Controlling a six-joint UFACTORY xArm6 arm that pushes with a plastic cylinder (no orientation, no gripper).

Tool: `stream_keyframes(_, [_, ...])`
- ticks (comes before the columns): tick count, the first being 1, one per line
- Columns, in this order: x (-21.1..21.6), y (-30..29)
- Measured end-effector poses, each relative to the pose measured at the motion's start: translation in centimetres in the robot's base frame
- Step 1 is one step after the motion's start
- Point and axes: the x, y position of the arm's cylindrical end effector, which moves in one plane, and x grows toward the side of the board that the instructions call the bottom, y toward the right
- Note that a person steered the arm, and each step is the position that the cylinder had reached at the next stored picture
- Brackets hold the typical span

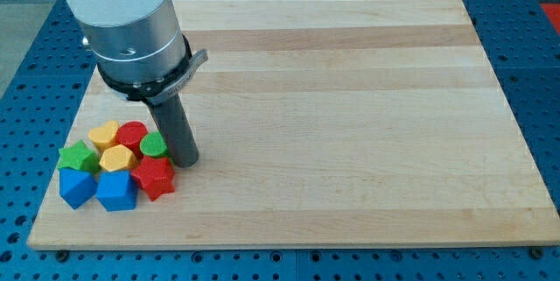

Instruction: Push the green circle into the red star and red circle

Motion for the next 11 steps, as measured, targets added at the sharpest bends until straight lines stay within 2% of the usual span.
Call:
stream_keyframes(1, [-0.1, 0.1])
stream_keyframes(2, [-3.5, 1.3])
stream_keyframes(3, [-7.6, -1.6])
stream_keyframes(4, [-7.5, -8.1])
stream_keyframes(5, [-7.1, -9.7])
stream_keyframes(7, [-4.5, -9.7])
stream_keyframes(9, [-8.1, -8.4])
stream_keyframes(11, [-5.7, -6.5])
